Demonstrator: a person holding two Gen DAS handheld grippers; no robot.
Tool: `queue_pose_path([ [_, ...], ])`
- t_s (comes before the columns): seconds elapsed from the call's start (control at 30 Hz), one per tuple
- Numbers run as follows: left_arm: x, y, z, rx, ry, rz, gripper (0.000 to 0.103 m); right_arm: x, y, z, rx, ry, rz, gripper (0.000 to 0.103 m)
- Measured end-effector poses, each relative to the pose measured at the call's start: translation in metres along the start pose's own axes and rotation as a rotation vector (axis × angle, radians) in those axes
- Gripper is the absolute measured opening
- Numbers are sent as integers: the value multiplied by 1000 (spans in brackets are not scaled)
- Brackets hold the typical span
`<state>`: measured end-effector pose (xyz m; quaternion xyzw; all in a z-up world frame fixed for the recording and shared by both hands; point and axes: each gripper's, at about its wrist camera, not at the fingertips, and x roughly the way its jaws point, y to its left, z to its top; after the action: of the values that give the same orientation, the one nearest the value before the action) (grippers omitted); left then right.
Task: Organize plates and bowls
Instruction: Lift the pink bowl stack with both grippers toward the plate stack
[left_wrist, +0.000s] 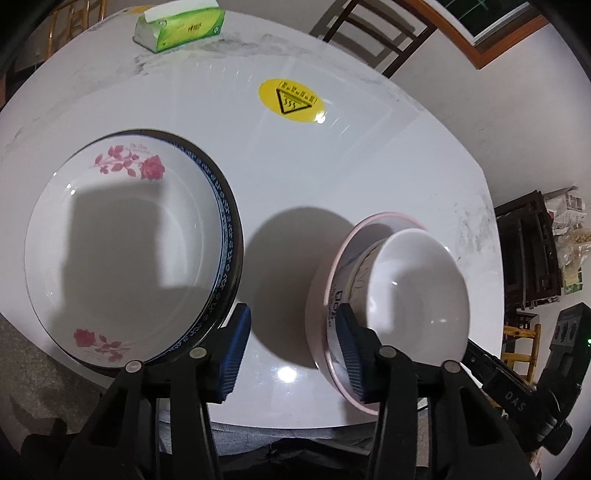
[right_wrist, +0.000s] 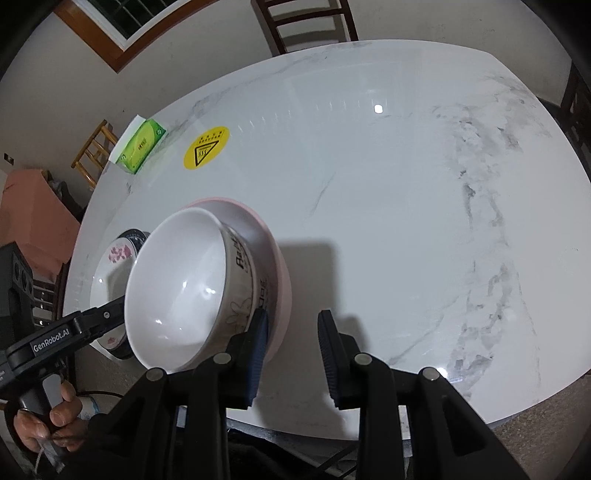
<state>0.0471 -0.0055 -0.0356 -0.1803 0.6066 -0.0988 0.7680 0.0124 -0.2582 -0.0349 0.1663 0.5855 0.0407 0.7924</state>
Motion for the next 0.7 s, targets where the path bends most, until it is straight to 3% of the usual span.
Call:
queue_pose_path([
  [0.33,15,-4,-1,9,31,18,30,13,8,4,-19,10,-47,28],
  [0.7,18,-8,1,37,23,29,30,24,13,12,-10,16,-82,28],
])
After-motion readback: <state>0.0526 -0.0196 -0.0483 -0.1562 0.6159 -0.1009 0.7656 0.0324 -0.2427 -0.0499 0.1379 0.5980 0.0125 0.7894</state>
